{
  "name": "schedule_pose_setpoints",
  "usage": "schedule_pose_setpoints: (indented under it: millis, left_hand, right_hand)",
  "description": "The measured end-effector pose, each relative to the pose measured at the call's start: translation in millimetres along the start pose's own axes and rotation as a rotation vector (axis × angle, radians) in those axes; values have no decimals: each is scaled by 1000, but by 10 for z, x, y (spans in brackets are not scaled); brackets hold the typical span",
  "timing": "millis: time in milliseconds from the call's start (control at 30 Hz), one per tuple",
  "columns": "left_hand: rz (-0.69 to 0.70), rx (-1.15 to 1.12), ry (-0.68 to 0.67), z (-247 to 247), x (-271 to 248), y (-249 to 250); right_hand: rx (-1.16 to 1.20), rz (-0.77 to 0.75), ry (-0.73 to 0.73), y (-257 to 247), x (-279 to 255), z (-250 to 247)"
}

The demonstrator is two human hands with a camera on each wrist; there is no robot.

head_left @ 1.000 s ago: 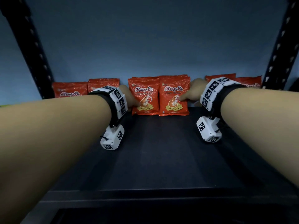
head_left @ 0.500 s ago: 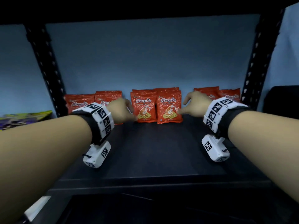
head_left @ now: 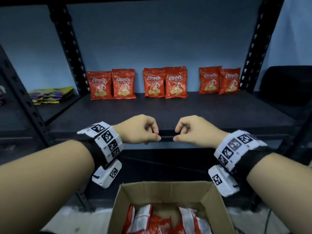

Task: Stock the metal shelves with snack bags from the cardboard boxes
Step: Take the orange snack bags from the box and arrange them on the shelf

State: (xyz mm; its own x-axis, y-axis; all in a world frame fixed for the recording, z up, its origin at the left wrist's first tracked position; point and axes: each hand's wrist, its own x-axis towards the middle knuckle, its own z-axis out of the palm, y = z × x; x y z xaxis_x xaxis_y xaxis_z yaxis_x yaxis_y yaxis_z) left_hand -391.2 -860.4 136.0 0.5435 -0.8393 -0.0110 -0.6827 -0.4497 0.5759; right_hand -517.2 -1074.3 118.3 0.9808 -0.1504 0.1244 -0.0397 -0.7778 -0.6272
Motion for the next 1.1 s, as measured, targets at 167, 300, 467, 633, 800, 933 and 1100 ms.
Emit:
schedule_pose_setpoints:
  millis: [167,300,467,633,800,933,1100]
  left_hand:
    - [-64,-68,-141,586,-261,-236]
    - [-134,-58,-218,1026,-301,-470]
    - [-299,-127,-248,1573,-245,-846]
    - [-514,-94,-232,2168,-281,-1284]
    - [-676,0,-289,2753,-355,-1637]
    - [-844,42,-224,3180,-296,-1861]
    - [-872,109,-246,3549,-226,-2222]
  right_hand:
    - [96,87,-107,302,-429,450]
    - [50,177,-237,585,-566,793]
    - [21,357,-382,930,-555,1278]
    - [101,564,-377,1383,-666,1798]
    - [89,745,-437,1888,-816,2339]
    - [71,891,-384,2385,-787,2863]
    - [-50,982,-315,2605,-656,3276]
